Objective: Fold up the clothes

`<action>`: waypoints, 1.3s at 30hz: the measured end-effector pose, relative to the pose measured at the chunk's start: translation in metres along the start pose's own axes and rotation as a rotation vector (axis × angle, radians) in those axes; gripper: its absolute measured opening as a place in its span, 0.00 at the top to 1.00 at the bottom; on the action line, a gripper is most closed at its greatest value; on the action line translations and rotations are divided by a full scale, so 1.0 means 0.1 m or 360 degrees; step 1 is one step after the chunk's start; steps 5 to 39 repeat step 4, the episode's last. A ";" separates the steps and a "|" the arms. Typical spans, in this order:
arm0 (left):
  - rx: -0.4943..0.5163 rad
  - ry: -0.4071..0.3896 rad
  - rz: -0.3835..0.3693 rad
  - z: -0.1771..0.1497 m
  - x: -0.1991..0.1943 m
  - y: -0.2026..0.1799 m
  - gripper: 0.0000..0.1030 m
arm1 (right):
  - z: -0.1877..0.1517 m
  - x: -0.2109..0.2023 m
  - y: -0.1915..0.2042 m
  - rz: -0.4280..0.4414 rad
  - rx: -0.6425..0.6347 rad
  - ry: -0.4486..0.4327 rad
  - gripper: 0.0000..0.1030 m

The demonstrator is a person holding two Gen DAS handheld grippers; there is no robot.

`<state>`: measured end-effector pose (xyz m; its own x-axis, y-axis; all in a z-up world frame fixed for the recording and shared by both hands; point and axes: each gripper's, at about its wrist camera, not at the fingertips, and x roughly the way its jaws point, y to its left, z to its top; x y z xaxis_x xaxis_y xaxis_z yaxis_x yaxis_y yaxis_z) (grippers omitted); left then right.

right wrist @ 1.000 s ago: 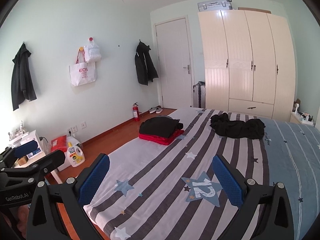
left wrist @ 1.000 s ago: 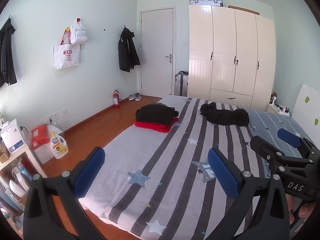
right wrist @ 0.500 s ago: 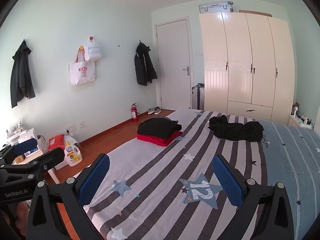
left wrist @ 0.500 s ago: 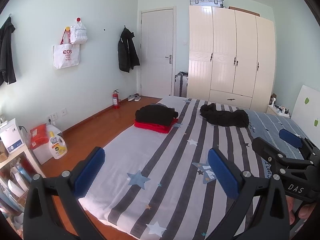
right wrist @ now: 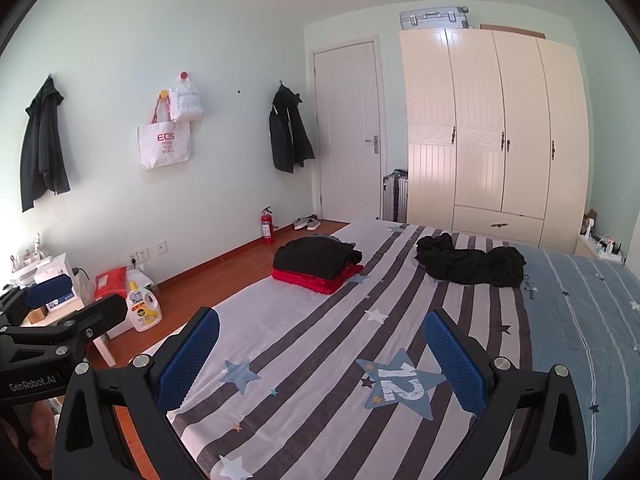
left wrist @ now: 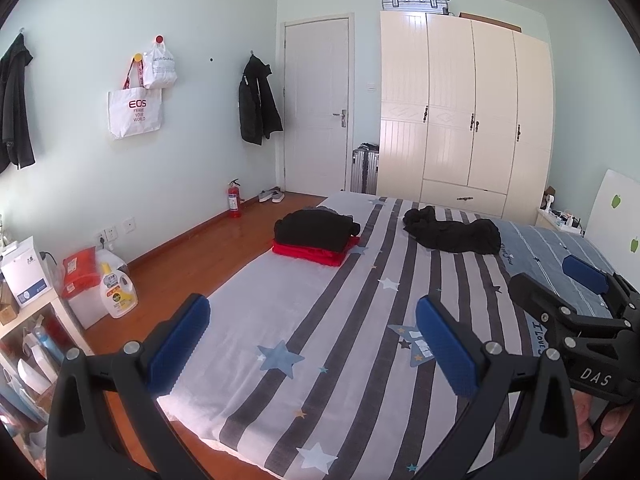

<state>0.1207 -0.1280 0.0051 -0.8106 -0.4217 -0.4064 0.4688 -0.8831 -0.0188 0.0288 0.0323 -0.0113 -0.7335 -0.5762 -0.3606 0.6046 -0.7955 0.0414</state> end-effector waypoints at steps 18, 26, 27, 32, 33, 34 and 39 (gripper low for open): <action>0.0011 -0.0008 0.0002 0.00 -0.01 -0.02 0.01 | 0.01 0.01 0.01 -0.0002 -0.0004 0.0002 0.02; 0.0011 -0.0008 0.0002 0.00 -0.01 -0.02 0.01 | 0.01 0.01 0.01 -0.0002 -0.0004 0.0002 0.02; 0.0011 -0.0008 0.0002 0.00 -0.01 -0.02 0.01 | 0.01 0.01 0.01 -0.0002 -0.0004 0.0002 0.02; 0.0011 -0.0008 0.0002 0.00 -0.01 -0.02 0.01 | 0.01 0.01 0.01 -0.0002 -0.0004 0.0002 0.02; 0.0011 -0.0008 0.0002 0.00 -0.01 -0.02 0.01 | 0.01 0.01 0.01 -0.0002 -0.0004 0.0002 0.02; 0.0011 -0.0008 0.0002 0.00 -0.01 -0.02 0.01 | 0.01 0.01 0.01 -0.0002 -0.0004 0.0002 0.02; 0.0011 -0.0008 0.0002 0.00 -0.01 -0.02 0.01 | 0.01 0.01 0.01 -0.0002 -0.0004 0.0002 0.02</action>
